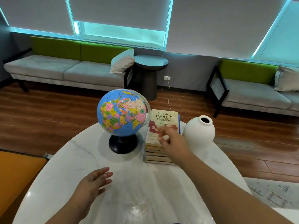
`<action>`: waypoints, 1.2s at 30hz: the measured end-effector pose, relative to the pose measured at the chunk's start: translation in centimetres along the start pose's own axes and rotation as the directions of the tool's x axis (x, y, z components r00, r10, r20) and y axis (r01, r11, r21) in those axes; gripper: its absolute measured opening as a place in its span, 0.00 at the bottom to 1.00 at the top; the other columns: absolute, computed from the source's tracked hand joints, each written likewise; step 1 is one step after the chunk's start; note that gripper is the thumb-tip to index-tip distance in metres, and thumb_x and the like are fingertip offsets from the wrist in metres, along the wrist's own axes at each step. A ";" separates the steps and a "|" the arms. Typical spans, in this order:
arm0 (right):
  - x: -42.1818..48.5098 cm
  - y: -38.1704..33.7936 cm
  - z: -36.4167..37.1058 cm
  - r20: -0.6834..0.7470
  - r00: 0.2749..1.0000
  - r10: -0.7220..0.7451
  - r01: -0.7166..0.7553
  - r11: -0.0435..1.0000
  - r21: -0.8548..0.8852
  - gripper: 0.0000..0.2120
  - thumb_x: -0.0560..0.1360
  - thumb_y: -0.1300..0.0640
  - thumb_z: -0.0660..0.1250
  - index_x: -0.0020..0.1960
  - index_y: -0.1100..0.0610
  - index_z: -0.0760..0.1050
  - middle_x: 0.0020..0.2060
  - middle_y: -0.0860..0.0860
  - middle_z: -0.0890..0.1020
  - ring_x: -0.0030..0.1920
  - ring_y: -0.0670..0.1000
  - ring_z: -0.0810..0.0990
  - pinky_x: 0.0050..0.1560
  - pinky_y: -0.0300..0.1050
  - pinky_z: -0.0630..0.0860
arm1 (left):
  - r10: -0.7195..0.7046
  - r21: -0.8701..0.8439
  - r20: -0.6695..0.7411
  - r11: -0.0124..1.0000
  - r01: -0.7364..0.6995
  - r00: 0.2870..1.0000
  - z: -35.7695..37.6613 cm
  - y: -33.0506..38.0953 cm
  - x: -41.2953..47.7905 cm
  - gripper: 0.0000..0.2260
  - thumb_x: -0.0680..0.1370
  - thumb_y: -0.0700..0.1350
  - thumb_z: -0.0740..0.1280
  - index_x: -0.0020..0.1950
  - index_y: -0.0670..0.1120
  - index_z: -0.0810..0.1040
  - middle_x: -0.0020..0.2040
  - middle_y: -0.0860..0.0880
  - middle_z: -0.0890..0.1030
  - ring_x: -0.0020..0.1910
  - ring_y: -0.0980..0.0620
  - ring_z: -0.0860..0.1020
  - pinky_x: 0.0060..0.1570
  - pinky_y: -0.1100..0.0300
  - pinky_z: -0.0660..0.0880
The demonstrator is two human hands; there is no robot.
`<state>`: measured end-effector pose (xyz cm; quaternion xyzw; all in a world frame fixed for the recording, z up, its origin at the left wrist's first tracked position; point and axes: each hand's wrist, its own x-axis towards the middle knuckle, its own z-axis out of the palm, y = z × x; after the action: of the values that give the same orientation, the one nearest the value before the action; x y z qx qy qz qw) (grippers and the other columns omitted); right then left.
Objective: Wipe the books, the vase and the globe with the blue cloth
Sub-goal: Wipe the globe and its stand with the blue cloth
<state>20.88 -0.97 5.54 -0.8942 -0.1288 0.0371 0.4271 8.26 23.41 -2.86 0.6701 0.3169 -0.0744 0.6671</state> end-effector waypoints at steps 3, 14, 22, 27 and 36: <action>-3.7 1.7 0.1 0.062 0.997 0.052 -0.052 0.999 -0.003 0.09 0.78 0.59 0.63 0.55 0.46 0.73 0.49 0.44 0.77 0.43 0.44 0.76 0.53 0.46 0.80 | 0.008 0.022 0.028 1.000 -0.008 1.000 0.9 -0.5 -1.7 0.09 0.81 0.43 0.63 0.60 0.47 0.77 0.54 0.49 0.83 0.52 0.49 0.81 0.54 0.51 0.74; -17.6 8.0 2.1 0.381 0.854 0.355 -0.067 0.801 -0.595 0.36 0.69 0.31 0.64 0.71 0.45 0.60 0.63 0.48 0.66 0.63 0.53 0.66 0.62 0.48 0.70 | 0.011 0.082 0.169 0.996 -0.025 0.986 4.1 -2.4 -8.0 0.09 0.80 0.41 0.63 0.59 0.45 0.78 0.54 0.47 0.83 0.52 0.48 0.80 0.56 0.52 0.72; -22.3 8.8 4.0 0.215 0.890 0.402 -0.166 0.725 -0.668 0.37 0.73 0.42 0.66 0.75 0.48 0.52 0.68 0.49 0.64 0.67 0.53 0.65 0.60 0.48 0.70 | -0.039 0.141 0.252 0.990 0.003 0.967 6.0 -4.8 -10.5 0.08 0.80 0.41 0.63 0.57 0.47 0.78 0.51 0.50 0.84 0.50 0.50 0.81 0.46 0.58 0.73; -23.3 9.0 3.4 0.174 0.906 0.385 -0.244 0.814 -0.528 0.23 0.74 0.51 0.62 0.68 0.50 0.66 0.60 0.48 0.72 0.63 0.51 0.69 0.60 0.42 0.69 | -0.057 0.221 0.322 0.975 -0.016 0.945 7.0 -5.5 -11.7 0.09 0.79 0.43 0.65 0.59 0.48 0.77 0.52 0.52 0.82 0.51 0.55 0.79 0.44 0.61 0.74; -24.1 6.9 2.1 0.059 0.951 0.305 -0.297 0.948 -0.115 0.18 0.69 0.50 0.71 0.53 0.43 0.66 0.49 0.43 0.71 0.43 0.40 0.72 0.40 0.29 0.69 | -0.181 0.272 0.486 0.961 0.049 0.855 9.9 -6.3 -13.6 0.38 0.63 0.59 0.75 0.68 0.52 0.63 0.65 0.49 0.72 0.59 0.52 0.76 0.43 0.63 0.74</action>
<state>-1.34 -9.87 -2.15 -0.9225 -0.0087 0.1290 0.3638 -2.56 9.10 -2.12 0.6852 0.1583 -0.3270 0.6313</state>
